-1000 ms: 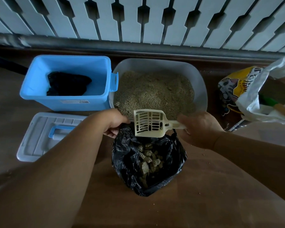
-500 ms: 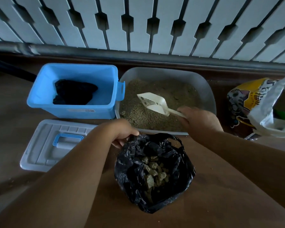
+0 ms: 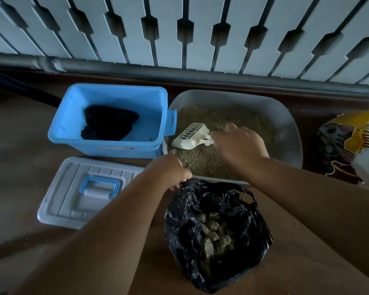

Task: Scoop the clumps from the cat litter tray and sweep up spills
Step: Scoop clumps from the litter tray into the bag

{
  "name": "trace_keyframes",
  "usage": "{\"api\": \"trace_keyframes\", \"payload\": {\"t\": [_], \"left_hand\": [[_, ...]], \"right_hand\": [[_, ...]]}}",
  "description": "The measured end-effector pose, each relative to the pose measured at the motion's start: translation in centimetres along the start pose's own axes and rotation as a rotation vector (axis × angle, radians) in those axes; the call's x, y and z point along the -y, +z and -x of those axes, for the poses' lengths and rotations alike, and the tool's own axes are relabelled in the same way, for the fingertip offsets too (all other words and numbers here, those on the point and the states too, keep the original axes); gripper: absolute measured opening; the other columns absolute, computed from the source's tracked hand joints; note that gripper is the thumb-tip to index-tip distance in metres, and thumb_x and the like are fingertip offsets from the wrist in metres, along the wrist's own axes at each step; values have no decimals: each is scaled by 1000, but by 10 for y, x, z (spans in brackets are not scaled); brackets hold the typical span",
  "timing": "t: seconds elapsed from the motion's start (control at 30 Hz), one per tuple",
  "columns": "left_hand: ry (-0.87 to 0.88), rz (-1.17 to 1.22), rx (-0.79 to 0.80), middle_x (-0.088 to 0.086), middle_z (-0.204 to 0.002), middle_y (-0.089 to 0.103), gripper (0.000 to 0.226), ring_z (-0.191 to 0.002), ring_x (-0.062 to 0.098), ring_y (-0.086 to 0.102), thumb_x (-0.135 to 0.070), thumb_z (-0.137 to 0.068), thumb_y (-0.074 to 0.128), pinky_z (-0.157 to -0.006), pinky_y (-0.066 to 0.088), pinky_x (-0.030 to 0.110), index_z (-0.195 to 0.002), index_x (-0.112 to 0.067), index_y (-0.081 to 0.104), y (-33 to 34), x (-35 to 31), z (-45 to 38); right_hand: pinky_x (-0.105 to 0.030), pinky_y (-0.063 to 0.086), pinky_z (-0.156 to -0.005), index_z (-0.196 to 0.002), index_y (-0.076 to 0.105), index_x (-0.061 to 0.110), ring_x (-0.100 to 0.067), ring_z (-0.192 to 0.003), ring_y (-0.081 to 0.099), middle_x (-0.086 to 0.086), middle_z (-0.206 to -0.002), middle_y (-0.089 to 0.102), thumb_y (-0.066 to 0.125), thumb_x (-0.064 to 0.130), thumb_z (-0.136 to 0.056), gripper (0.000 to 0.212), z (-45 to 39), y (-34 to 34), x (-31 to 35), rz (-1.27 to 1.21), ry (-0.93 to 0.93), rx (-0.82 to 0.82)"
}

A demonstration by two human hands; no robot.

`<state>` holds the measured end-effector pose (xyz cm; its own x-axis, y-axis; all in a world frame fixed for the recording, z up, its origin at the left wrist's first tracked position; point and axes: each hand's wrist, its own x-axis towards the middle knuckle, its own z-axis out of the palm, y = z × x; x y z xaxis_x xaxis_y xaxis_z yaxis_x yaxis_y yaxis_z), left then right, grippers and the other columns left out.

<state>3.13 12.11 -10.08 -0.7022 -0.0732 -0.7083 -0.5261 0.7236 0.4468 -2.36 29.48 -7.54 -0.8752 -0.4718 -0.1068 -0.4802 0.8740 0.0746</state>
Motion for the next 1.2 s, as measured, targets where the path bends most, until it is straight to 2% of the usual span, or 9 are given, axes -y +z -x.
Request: {"api": "trace_keyframes", "payload": {"t": [0.07,0.17,0.37,0.53,0.63,0.73,0.87,1.0,1.2], "left_hand": [[-3,-4,22,10,-82,76,31,-76,23,76,-31,-92,65,-84,60,38,-93,-1,68,1,0,-3],[0,-5,52,12,-84,77,32,-80,26,76,-30,-91,66,-87,60,44,-93,2,68,0,0,-9],[-52,41,148,15,-100,70,36,-86,23,68,-25,-101,57,-95,55,36,-111,9,63,-3,-9,-7],[-72,41,172,19,-115,68,38,-96,27,66,-21,-104,53,-95,51,32,-122,11,58,-2,-13,-1],[-68,39,160,21,-117,66,38,-90,22,60,-17,-104,52,-87,53,29,-128,13,54,-1,-14,0],[-68,29,153,17,-101,62,38,-88,22,58,-16,-104,53,-69,51,22,-128,12,52,1,-14,0],[-61,11,127,13,-92,60,25,-82,20,58,-16,-103,53,-61,48,19,-115,5,55,3,-13,0],[-33,-26,78,16,-102,72,35,-93,29,70,-26,-100,58,-92,56,41,-112,6,61,3,-5,-1],[5,-92,6,12,-91,74,40,-88,30,72,-40,-95,62,-93,55,46,-110,-3,63,5,0,-1]], "right_hand": [[-32,37,-64,-130,57,29,-31,-93,57,-7,-101,48,45,17,-98,36,-8,-4,9,-1,-26,15],[-32,36,-63,-126,62,31,-26,-82,50,-5,-95,39,45,13,-96,39,-22,-12,12,-1,-52,35],[-30,40,-62,-130,62,40,-24,-83,54,2,-93,36,50,15,-99,42,-19,-27,0,-17,-208,115],[-30,28,-55,-134,60,39,-23,-84,51,0,-91,39,55,12,-96,47,-6,-37,-17,65,-256,126],[-30,31,-61,-132,61,42,-19,-79,45,5,-85,35,55,13,-96,46,-2,-40,-27,107,-231,141],[-29,32,-60,-131,60,44,-18,-81,48,5,-87,39,53,13,-96,48,3,-45,-37,117,-210,156],[-31,37,-59,-128,62,47,-13,-77,43,11,-79,31,52,14,-96,47,5,-50,-57,81,-154,149],[-34,49,-62,-124,63,49,-14,-76,54,14,-80,36,51,26,-101,35,10,-58,-64,9,-95,81],[-25,35,-53,-127,62,47,-17,-78,55,9,-82,38,53,25,-100,35,-2,-49,-30,-82,-65,-3]]}}
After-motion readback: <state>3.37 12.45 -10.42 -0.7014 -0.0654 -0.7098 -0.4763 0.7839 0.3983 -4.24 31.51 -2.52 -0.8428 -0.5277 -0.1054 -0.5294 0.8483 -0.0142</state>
